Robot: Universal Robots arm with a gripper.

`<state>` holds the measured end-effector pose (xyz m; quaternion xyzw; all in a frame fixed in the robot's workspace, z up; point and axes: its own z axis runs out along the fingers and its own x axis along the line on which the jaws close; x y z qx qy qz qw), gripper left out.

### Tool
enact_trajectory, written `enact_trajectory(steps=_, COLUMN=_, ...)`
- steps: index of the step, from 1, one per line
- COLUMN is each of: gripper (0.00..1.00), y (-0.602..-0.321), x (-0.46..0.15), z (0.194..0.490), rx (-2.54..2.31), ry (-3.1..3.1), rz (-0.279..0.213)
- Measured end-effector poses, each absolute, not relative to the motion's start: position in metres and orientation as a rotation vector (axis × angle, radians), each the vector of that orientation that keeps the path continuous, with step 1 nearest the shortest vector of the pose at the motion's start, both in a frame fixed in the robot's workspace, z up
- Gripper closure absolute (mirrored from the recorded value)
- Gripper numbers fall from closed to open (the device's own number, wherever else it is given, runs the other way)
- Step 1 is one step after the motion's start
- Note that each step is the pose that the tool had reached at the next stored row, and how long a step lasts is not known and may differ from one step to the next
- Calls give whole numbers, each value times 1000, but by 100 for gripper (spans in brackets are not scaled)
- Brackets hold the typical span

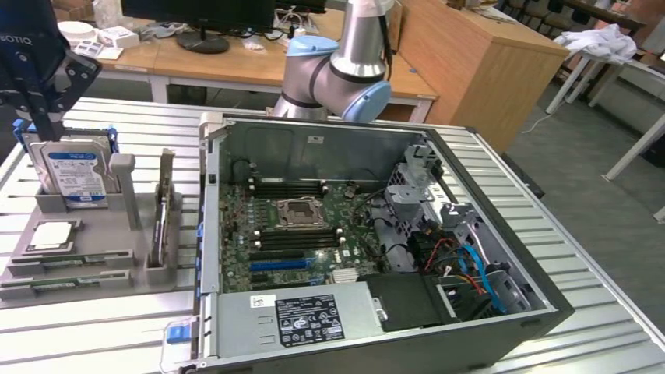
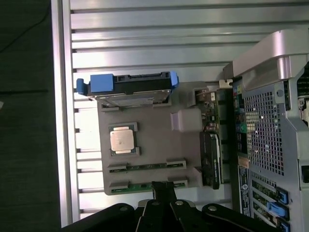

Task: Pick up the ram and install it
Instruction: 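Reach for the ram, then pick up the ram and move it above insertion slot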

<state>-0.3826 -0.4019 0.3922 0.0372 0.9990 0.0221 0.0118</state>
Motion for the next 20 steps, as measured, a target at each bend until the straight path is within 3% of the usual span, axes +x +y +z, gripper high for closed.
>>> enact_trajectory(steps=20, gripper=89, y=-409, x=-383, z=392, rx=115, ry=3115, rz=69)
